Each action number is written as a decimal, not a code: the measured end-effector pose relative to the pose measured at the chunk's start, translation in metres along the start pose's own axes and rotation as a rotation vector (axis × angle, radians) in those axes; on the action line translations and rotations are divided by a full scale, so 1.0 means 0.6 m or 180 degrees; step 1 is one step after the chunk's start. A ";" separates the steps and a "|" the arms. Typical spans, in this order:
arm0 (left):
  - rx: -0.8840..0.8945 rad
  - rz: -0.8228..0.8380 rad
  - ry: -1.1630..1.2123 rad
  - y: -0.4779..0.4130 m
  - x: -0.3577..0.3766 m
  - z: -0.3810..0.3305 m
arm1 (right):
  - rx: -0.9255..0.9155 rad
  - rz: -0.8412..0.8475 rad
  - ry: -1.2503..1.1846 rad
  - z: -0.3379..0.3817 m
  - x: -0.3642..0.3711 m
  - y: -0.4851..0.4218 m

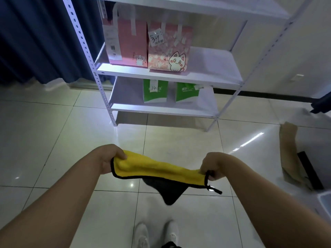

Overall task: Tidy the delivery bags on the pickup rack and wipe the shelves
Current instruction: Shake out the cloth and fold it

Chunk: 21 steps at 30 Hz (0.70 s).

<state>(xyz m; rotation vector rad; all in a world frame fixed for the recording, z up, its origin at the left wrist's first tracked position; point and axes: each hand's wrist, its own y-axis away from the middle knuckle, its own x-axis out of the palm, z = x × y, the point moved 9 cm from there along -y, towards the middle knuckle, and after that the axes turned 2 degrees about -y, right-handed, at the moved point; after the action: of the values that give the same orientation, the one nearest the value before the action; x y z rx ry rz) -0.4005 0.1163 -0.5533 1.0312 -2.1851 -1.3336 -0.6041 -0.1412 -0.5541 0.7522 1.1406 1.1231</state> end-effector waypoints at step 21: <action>0.2089 -0.0353 0.0875 0.134 0.001 -0.193 | -0.0850 -0.0495 -0.2516 0.076 -0.111 0.099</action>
<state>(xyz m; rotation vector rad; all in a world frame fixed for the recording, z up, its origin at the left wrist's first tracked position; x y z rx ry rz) -0.3577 0.0689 -0.4275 1.4754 -2.4128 -0.4493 -0.5792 -0.1833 -0.4664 0.7764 0.3641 0.7129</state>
